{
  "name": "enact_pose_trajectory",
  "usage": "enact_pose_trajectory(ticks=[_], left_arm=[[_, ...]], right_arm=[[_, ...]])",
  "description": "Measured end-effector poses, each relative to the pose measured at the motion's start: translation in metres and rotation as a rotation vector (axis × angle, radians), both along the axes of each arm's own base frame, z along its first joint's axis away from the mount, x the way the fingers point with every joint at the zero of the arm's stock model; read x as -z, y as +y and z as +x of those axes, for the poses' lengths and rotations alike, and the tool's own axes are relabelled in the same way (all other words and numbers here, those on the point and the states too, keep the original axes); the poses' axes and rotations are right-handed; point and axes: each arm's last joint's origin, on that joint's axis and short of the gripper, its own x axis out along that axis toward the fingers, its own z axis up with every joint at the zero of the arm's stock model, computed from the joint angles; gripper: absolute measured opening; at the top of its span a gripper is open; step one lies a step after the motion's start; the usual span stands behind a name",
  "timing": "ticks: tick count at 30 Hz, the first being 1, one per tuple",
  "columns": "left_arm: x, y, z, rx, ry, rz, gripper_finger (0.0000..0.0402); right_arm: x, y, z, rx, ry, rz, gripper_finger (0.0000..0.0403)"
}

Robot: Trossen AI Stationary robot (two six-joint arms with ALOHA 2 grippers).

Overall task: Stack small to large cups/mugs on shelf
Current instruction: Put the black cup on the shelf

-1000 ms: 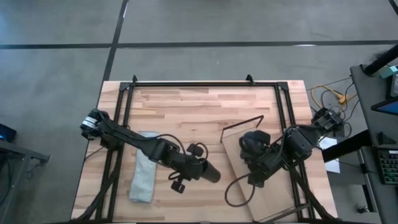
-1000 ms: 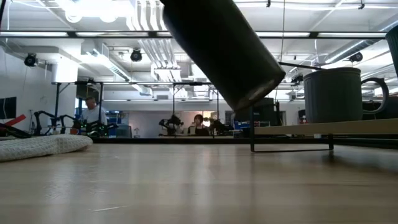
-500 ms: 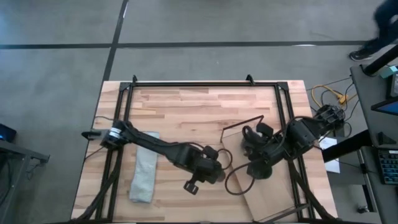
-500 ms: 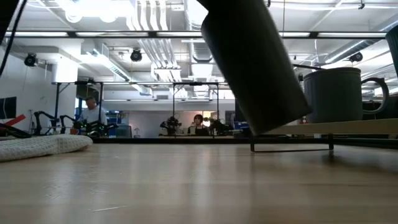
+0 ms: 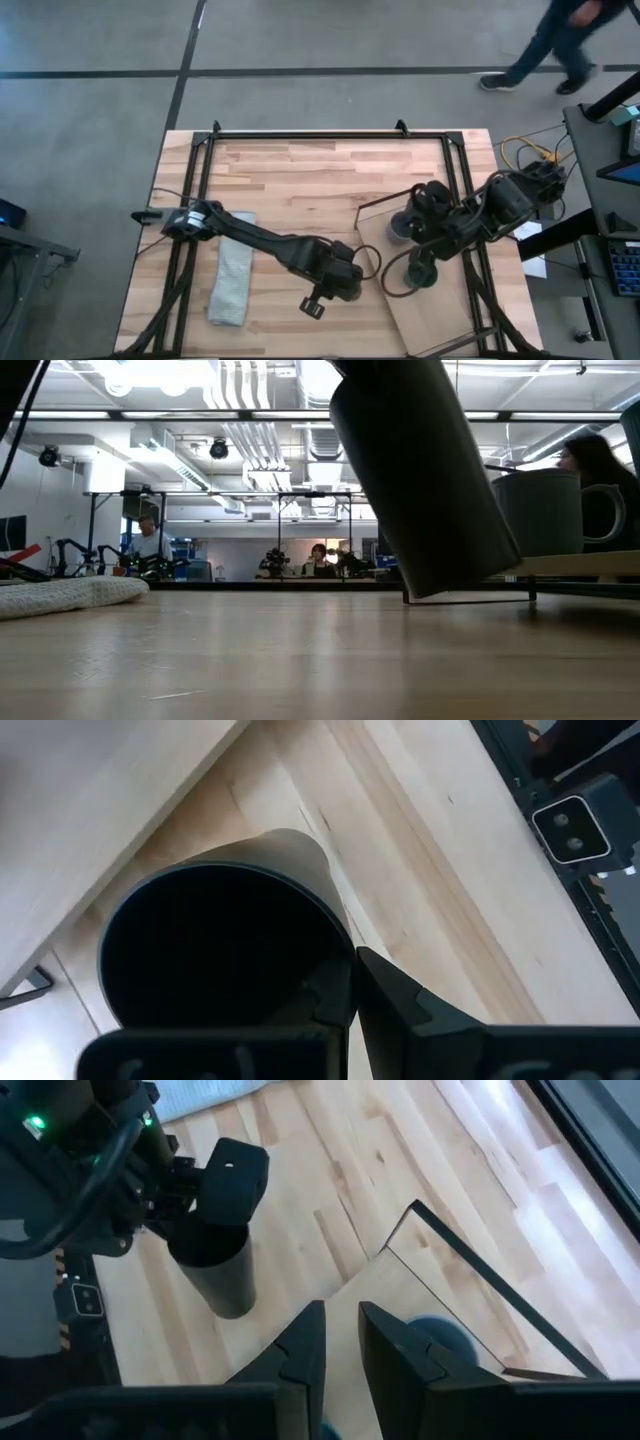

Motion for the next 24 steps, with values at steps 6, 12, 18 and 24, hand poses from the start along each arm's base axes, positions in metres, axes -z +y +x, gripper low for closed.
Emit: enact_pose_trajectory(ticks=[6,12,18,24], left_arm=[[0.008,0.0,0.001,-0.071,0.021,-0.03,0.0],[0.021,0.0,0.002,-0.148,0.052,-0.057,0.0],[0.023,0.0,0.003,-0.217,0.061,-0.08,0.0],[0.023,0.0,0.005,-0.241,0.044,-0.098,0.0]], right_arm=[[0.0,0.0,0.0,-0.008,0.0,-0.006,0.0059],[0.0,0.0,0.0,-0.01,0.001,-0.006,0.0059],[0.0,0.0,0.0,-0.018,0.003,-0.012,0.0059],[0.0,0.0,0.0,-0.028,0.005,-0.018,0.0059]])
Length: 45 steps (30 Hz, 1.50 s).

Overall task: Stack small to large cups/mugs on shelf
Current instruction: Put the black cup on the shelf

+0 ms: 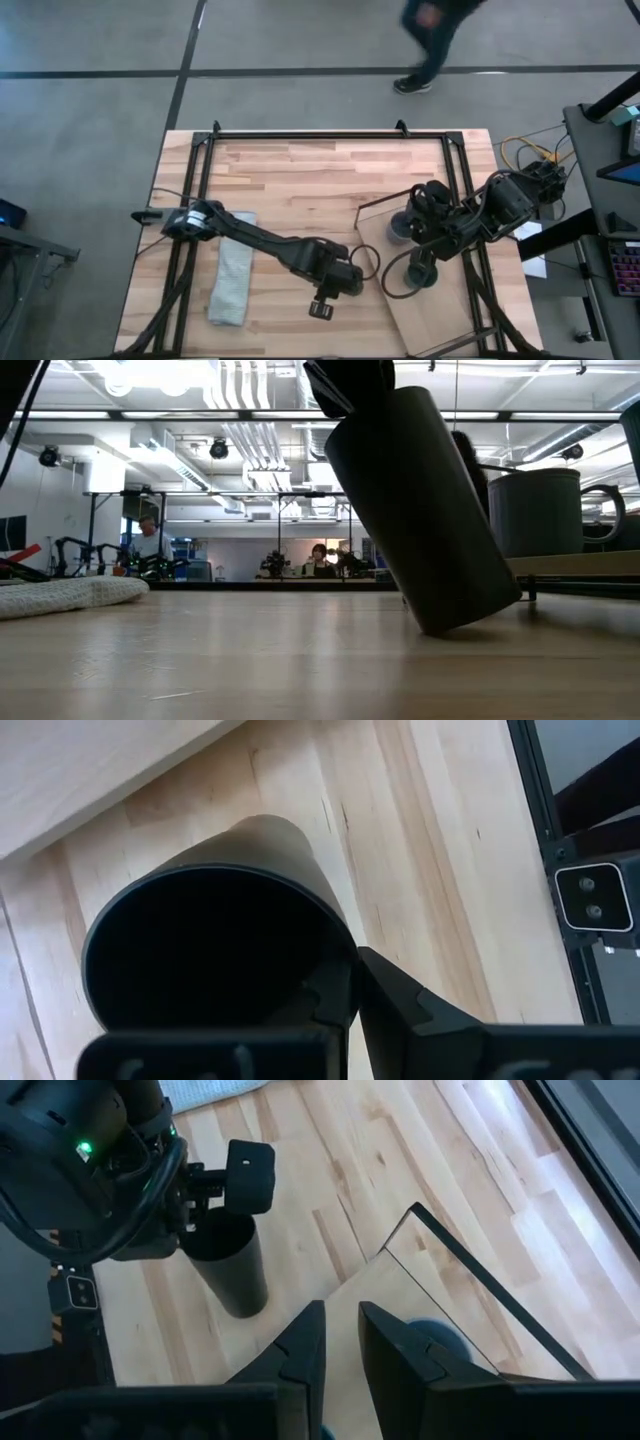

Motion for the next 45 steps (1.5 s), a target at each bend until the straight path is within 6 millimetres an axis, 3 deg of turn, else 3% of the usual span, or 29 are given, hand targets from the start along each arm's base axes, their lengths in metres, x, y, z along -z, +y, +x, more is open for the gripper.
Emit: enact_pose_trajectory(ticks=[14,23,35,39,45], left_arm=[[-0.003,-0.001,0.004,-0.001,-0.043,-0.015,0.0061],[-0.013,0.003,0.016,0.01,-0.172,-0.046,0.0063],[-0.013,0.014,0.019,-0.016,-0.167,-0.047,0.0063],[-0.025,0.014,0.018,-0.02,-0.198,-0.059,0.0063],[-0.057,0.019,0.004,-0.102,-0.239,-0.129,0.0063]], right_arm=[[0.0,0.0,0.0,-0.019,0.004,-0.012,0.0059],[0.0,0.0,0.0,-0.019,0.004,-0.011,0.0059],[0.0,0.0,0.0,-0.019,0.005,-0.011,0.0059],[0.008,0.005,0.006,-0.017,0.03,0.006,0.0059],[0.037,0.022,0.027,-0.089,0.116,0.07,0.0059]])
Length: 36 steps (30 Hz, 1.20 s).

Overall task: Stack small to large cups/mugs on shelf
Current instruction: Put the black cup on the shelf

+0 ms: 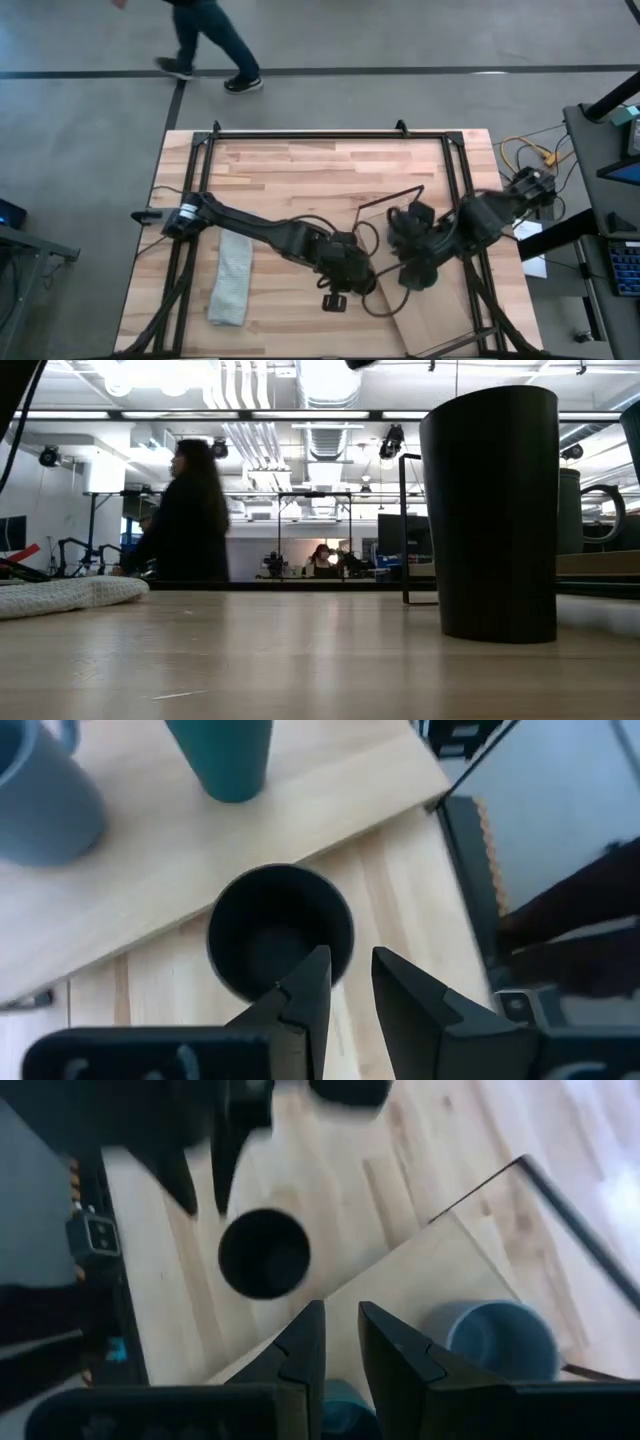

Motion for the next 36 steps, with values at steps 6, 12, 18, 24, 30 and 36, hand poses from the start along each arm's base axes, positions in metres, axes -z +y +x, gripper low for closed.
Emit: enact_pose_trajectory(ticks=[6,12,18,24,30,36], left_arm=[[-0.031,0.014,-0.034,-0.116,0.067,0.028,0.0063],[-0.056,0.033,-0.068,-0.22,0.096,0.173,0.0063],[-0.078,0.054,-0.088,-0.316,0.081,0.164,0.0063],[-0.094,0.063,-0.101,-0.335,0.036,0.142,0.0063],[-0.103,0.065,-0.11,-0.332,0.01,0.134,0.0063],[-0.106,0.066,-0.113,-0.31,0.0,0.149,0.0063]], right_arm=[[0.027,0.011,0.014,-0.027,0.092,0.006,0.0059],[0.038,0.022,0.026,-0.103,0.065,0.056,0.0059],[0.037,0.033,0.04,-0.136,-0.074,0.173,0.0059],[0.055,0.037,0.046,-0.07,-0.087,0.218,0.0059],[0.089,0.039,0.049,0.006,-0.047,0.237,0.0059],[0.101,0.043,0.055,0.005,-0.109,0.284,0.0059]])
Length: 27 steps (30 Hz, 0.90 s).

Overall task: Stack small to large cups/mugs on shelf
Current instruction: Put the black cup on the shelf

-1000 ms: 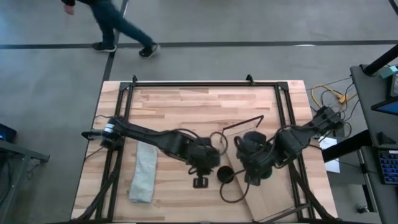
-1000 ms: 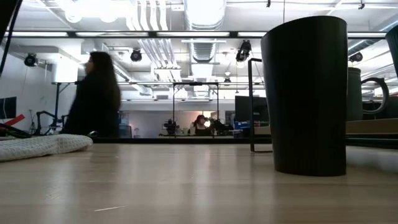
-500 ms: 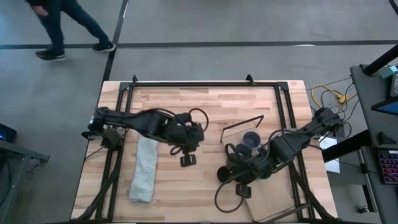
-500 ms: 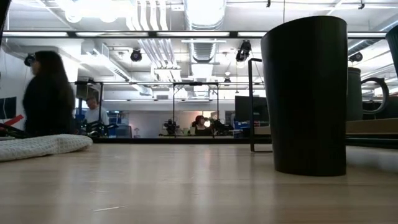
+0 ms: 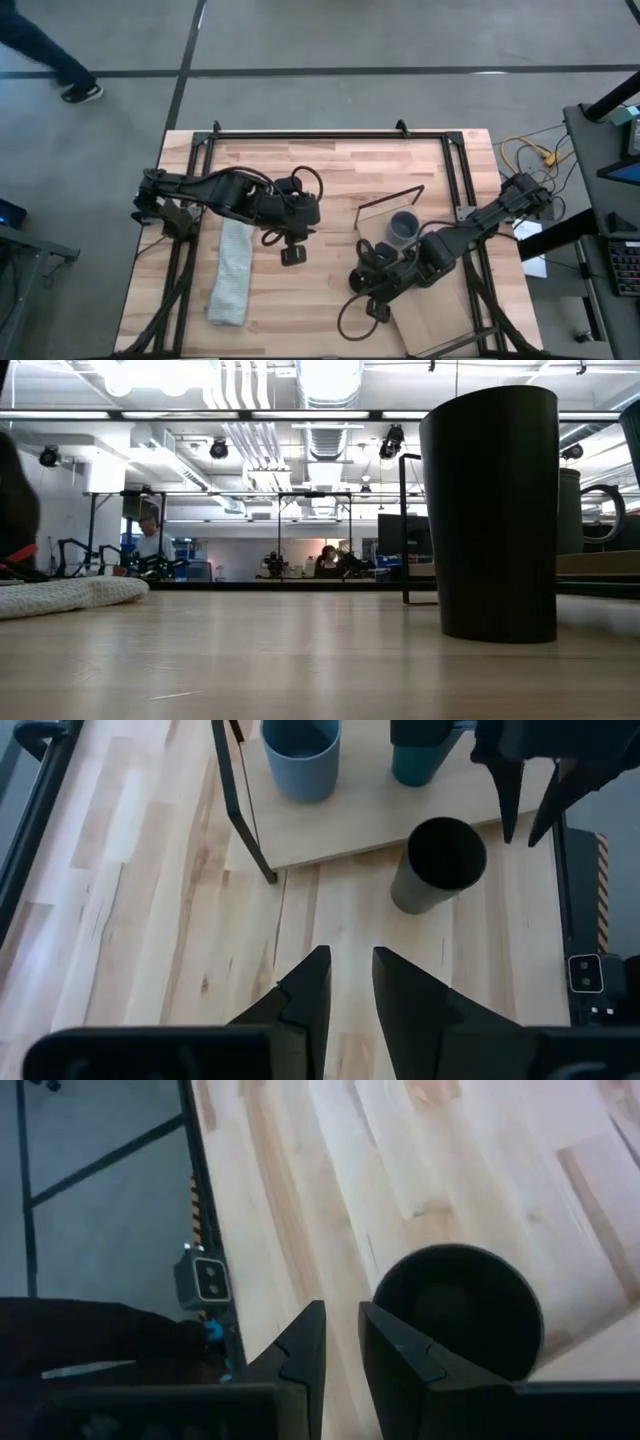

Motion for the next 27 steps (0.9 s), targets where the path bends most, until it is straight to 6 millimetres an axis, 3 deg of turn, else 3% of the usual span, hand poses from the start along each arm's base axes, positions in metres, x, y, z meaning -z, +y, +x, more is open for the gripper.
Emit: enact_pose_trajectory(ticks=[10,15,27], left_arm=[[0.0,0.0,0.0,0.016,0.001,0.012,0.0063],[0.0,0.0,-0.001,0.016,0.001,0.012,0.0063],[0.0,0.0,-0.001,0.021,0.003,0.016,0.0063]], right_arm=[[0.024,-0.007,-0.002,0.035,0.065,-0.021,0.006],[0.035,-0.015,0.001,0.051,0.089,-0.016,0.008],[0.033,-0.009,0.004,0.083,0.042,0.057,0.0117]])
